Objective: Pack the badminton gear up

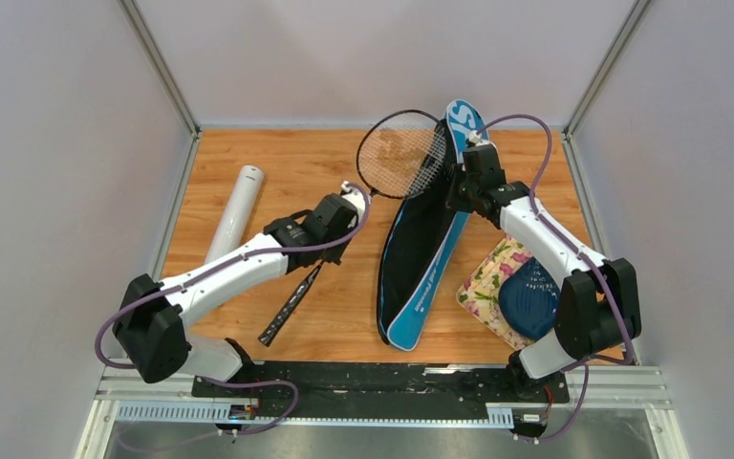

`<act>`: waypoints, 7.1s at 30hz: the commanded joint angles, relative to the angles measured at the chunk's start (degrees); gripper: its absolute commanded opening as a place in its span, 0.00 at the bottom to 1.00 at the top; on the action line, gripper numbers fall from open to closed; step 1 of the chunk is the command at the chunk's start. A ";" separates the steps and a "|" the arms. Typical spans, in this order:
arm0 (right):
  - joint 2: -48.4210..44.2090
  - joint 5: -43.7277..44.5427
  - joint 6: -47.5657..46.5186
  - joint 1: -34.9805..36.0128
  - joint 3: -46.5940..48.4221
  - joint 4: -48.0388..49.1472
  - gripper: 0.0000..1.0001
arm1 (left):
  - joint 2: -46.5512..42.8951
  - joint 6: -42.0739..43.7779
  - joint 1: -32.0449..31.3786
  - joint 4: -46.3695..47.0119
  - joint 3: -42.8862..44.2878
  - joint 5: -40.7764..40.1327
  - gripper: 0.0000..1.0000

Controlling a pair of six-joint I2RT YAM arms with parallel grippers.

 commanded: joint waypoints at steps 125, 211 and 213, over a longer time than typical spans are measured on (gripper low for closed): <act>-4.80 -33.70 5.83 -7.53 -8.37 21.43 0.00 | 23.31 -32.66 6.55 40.00 -5.19 42.78 0.49; -18.23 -0.91 27.89 27.98 -19.88 0.16 0.52 | 6.89 -20.62 -4.08 18.82 6.77 17.19 0.00; -19.30 -3.18 28.24 26.40 -24.43 2.60 0.54 | 7.41 -20.53 -4.00 18.73 6.86 17.72 0.00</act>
